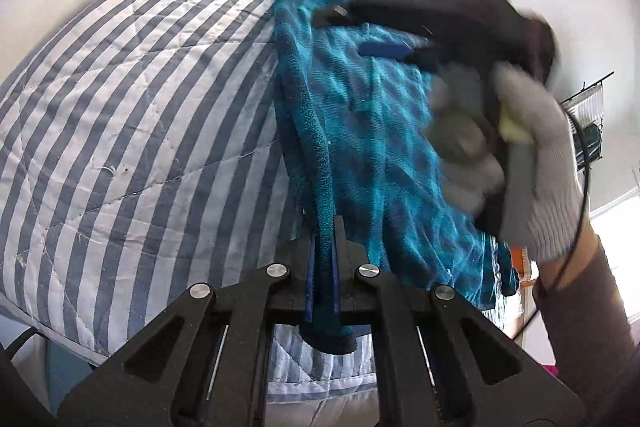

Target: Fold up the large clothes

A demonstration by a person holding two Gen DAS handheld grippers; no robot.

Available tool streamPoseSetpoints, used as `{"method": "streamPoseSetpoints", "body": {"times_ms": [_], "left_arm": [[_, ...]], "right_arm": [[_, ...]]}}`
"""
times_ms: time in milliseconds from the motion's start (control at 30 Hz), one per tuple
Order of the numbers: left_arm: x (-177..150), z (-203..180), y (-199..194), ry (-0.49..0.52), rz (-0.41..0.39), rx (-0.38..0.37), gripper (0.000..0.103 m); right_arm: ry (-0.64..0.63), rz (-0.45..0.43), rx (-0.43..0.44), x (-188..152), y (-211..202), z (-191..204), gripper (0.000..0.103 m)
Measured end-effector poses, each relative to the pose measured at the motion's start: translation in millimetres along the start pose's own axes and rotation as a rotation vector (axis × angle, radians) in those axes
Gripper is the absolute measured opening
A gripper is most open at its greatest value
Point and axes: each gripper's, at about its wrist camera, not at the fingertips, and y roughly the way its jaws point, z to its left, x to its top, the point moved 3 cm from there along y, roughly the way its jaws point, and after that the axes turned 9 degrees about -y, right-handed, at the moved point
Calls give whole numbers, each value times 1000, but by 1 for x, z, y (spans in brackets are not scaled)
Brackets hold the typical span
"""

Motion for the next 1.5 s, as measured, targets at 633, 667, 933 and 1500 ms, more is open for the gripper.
{"method": "streamPoseSetpoints", "body": {"times_ms": [633,667,933,1500], "left_arm": [[-12,-56,13,133,-20,25,3],[-14,-62,15,141,-22,28,3],[-37,-110,32,262,-49,51,3],[-92,-217,104,492,16,87,3]], "right_arm": [[-145,165,-256,42,76,14,14],[-131,156,-252,41,72,8,10],[125,-47,40,33,24,-55,6],[543,-307,264,-73,-28,-188,6]]}}
